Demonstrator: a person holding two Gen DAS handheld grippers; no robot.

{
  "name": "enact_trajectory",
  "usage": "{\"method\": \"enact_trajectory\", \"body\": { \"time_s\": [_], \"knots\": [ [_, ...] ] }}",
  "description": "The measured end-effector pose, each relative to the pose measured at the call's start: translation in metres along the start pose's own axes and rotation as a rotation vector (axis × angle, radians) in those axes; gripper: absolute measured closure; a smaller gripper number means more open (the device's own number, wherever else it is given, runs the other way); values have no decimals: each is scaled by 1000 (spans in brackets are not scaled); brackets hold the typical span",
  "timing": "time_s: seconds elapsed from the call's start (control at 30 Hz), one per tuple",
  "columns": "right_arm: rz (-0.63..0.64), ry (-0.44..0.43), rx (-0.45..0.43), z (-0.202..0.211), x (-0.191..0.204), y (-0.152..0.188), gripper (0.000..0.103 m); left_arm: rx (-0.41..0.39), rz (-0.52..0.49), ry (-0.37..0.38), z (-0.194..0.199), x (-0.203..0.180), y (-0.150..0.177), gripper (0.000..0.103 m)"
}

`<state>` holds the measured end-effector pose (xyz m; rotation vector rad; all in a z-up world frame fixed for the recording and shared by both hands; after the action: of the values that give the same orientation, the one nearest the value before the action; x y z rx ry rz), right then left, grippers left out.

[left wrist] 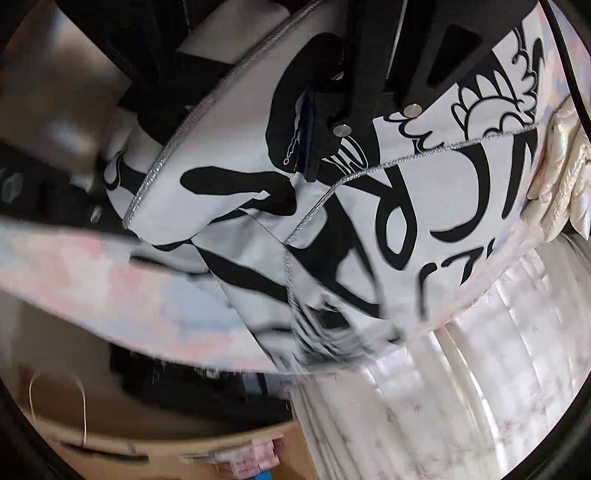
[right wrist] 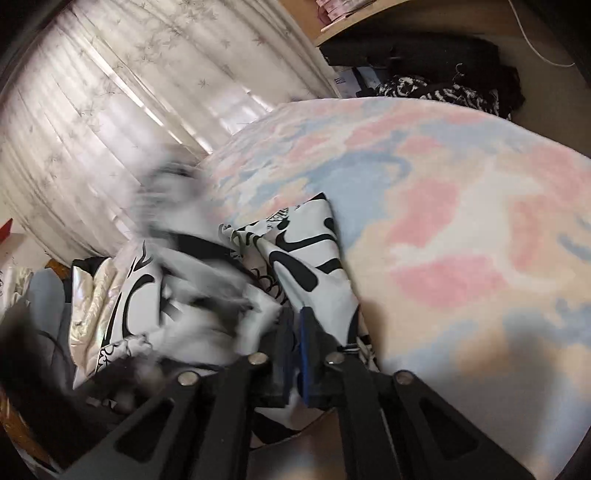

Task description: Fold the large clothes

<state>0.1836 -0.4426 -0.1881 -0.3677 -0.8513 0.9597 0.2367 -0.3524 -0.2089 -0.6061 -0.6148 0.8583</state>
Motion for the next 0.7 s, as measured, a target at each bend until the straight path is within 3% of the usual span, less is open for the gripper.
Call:
{"method": "enact_trajectory", "body": {
  "time_s": [0.13, 0.3, 0.33, 0.37, 0.43, 0.53, 0.7],
  "knots": [
    [13, 1, -6, 3, 3, 5, 102, -2, 29, 32, 2, 5, -10, 94],
    [-11, -31, -2, -1, -5, -1, 100, 23, 28, 48, 3, 11, -9, 81],
    [-16, -36, -4, -1, -6, -2, 100, 28, 33, 50, 5, 16, -11, 70],
    [-19, -38, -5, 0, -6, -3, 100, 30, 42, 63, 12, 14, -12, 52],
    [-29, -40, -4, 2, -7, -3, 100, 28, 45, 70, 23, 10, -9, 34],
    [-41, -41, 8, 5, -6, -5, 99, 26, 13, 68, 39, 9, -5, 33],
    [-31, -50, 9, 22, -3, -10, 94, 21, 48, 134, 78, 21, 2, 29]
  ]
}}
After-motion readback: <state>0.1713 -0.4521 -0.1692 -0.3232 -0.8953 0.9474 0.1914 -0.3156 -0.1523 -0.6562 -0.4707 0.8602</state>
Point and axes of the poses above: each gripper's, at about its wrist camera, not at the fingertips, and z roughly against the way its jaws point, x to its left, y to its underside, the point moved 5 cm from there along -z, roughly the way its jaws point, and after that the axes turned 1 degree about x, right-handed, at the moved point
